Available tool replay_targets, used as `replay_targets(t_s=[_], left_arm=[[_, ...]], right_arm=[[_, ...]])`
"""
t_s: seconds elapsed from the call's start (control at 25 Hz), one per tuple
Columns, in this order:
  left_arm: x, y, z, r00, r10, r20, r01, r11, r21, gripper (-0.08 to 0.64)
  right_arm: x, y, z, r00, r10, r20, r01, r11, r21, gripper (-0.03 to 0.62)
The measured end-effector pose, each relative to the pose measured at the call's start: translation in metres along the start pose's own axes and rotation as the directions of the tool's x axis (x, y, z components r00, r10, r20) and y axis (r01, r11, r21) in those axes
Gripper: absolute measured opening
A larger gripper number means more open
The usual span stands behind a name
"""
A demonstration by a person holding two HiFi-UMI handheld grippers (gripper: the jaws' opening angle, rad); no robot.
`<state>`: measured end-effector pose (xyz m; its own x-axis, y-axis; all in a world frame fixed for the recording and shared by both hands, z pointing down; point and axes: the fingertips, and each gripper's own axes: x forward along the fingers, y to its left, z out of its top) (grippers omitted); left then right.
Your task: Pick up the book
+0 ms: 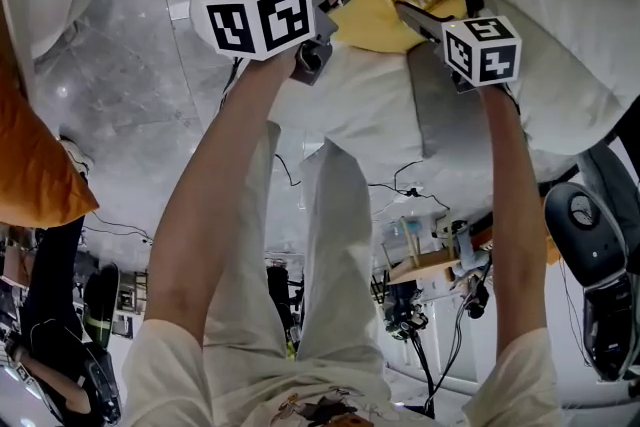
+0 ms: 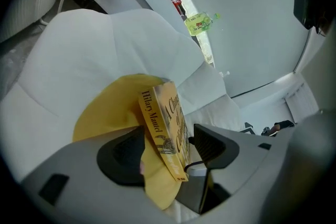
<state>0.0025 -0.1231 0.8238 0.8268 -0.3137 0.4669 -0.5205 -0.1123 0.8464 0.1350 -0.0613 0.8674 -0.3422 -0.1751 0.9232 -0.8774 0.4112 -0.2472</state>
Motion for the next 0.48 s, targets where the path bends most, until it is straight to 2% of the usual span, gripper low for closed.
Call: replay_targets(t_s=[0.24,0.48], left_arm=[[0.016,0.004,0.002,1.000,-0.021,-0.010,0.021,1.000,0.001,0.311],[0.034,0.002,0.012,0.998,-0.068,-0.002,0.068,0.996,0.048,0.311]], right_arm=[[0.000,0.001,-0.001,1.000,0.010,0.019,-0.010,1.000,0.004,0.540],[0.001,-0.004,0.001,0.999,0.020,0.051,-0.020,1.000,0.009,0.540]])
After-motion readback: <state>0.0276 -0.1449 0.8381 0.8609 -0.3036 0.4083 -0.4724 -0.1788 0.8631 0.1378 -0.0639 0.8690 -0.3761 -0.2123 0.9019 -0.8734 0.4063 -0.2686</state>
